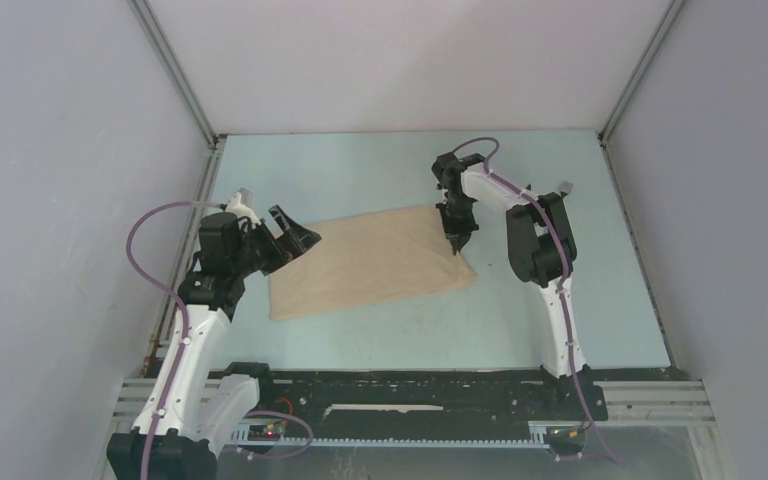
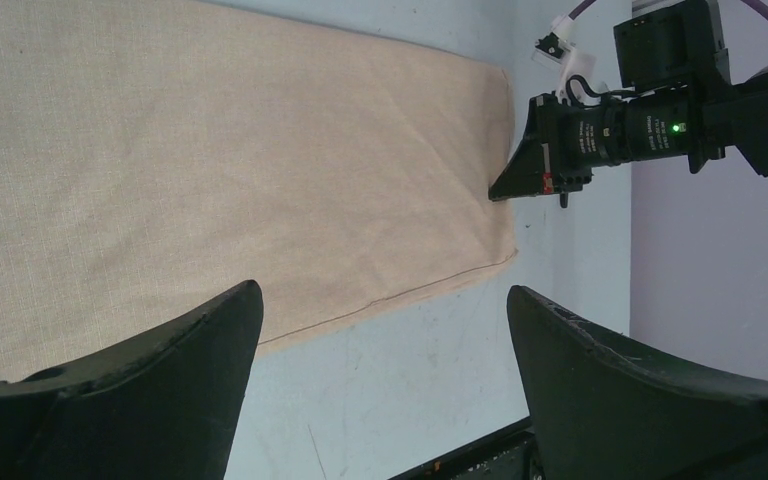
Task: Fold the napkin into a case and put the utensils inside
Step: Pick up the rectangle-folded napkin from the center of the board, then fold the rectangle-folded napkin at the center of the board.
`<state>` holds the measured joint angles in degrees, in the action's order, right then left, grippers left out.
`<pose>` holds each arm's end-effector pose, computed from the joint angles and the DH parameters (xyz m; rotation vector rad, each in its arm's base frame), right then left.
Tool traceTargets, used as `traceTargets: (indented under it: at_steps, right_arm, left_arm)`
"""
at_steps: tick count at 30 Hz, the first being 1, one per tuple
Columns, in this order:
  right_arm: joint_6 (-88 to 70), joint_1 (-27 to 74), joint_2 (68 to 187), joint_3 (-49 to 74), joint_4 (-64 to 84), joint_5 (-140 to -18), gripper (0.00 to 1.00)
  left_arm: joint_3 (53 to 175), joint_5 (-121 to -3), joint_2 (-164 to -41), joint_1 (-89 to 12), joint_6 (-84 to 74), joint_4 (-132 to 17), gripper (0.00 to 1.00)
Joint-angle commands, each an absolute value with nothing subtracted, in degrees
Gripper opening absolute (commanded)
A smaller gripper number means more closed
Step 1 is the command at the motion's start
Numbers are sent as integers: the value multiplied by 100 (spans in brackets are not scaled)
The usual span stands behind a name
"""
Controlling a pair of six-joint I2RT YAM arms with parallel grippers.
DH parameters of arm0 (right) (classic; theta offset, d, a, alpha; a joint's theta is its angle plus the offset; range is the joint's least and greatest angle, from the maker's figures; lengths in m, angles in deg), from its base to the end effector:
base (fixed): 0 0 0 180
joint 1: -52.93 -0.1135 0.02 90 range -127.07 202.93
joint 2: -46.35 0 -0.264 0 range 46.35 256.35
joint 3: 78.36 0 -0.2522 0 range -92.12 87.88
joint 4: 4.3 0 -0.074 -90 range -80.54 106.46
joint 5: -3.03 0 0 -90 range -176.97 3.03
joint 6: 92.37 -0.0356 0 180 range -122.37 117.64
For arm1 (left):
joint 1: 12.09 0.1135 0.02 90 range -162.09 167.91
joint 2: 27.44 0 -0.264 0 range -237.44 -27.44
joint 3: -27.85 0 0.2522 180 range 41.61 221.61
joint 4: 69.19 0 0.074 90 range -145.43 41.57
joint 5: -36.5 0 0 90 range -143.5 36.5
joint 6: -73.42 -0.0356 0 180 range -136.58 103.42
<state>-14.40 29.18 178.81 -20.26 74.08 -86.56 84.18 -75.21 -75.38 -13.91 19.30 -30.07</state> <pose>0.4101 0.1807 0.1525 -0.3193 3.1098 0.0195 0.1842 -0.0190 0.2916 -0.4060 2.1272 -0.7864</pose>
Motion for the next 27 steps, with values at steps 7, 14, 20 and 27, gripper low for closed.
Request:
traceTargets:
  at_steps: [7,14,20,27]
  right_arm:
    - [-1090,3574,17496,-1450,7070,-9177,0]
    - [-801,4120,17226,-1468,7054,-9557,0]
    - [-824,3899,17114,-1731,7234,-9800,0]
    - [-1412,2518,17474,-2061,7508,-9793,0]
  left_arm:
    - [8479,-7749,-7472,-1347,1899,-3003,100]
    - [8406,-7834,-7550,-1345,1998,-3143,100]
    - [8372,-7837,-7560,-1342,1955,-3144,100]
    - [8712,-7535,-7627,-1341,1496,-2845,100]
